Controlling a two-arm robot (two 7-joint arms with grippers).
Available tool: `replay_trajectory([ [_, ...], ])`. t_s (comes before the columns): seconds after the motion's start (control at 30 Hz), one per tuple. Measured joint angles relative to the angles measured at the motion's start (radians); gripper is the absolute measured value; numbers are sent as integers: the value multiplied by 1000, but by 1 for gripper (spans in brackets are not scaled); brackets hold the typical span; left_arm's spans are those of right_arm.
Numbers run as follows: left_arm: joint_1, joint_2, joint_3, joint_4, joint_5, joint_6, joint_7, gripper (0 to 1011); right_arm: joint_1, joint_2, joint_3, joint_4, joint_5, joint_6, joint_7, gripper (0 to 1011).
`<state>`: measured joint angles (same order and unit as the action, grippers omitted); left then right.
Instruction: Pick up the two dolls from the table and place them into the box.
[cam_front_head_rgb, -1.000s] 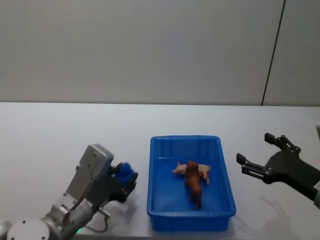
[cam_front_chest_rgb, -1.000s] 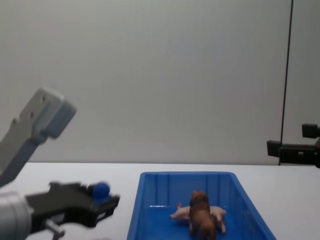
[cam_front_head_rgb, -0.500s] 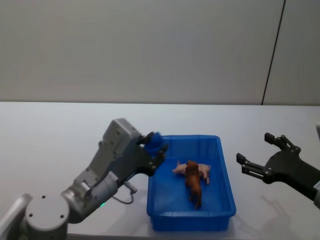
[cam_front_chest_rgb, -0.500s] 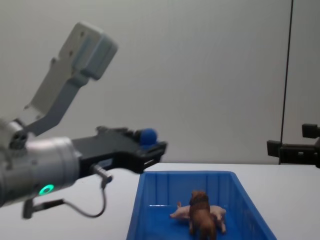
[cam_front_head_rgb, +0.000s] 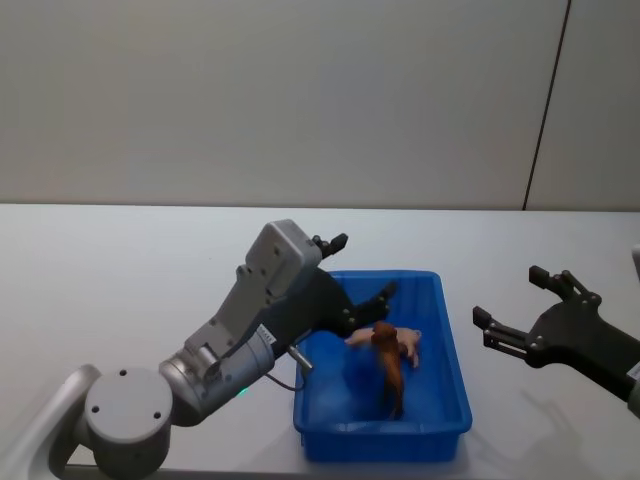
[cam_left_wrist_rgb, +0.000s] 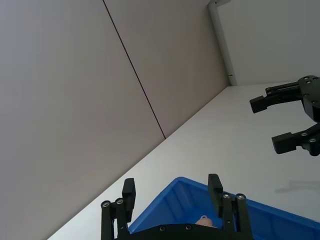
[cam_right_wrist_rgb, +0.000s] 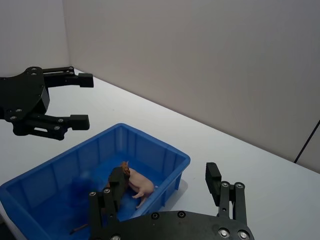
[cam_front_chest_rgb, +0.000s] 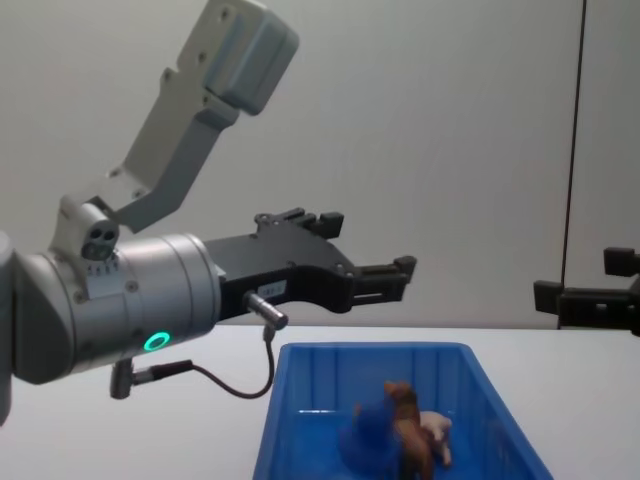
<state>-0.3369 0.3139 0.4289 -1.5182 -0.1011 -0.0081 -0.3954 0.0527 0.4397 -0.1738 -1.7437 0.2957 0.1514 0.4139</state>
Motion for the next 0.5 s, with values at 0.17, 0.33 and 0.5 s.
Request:
replay_trajectory([
  [0.17, -1, -2, 1, -8, 2, -3, -2, 1001, 0, 0, 0, 0, 0, 0, 0, 1001],
  [0.33, 3, 2, 1, -20, 1, -8, 2, 1001, 0, 0, 0, 0, 0, 0, 0, 1001],
  [0.5, 7, 5, 0, -28, -1, -11, 7, 1001, 0, 0, 0, 0, 0, 0, 0, 1001],
])
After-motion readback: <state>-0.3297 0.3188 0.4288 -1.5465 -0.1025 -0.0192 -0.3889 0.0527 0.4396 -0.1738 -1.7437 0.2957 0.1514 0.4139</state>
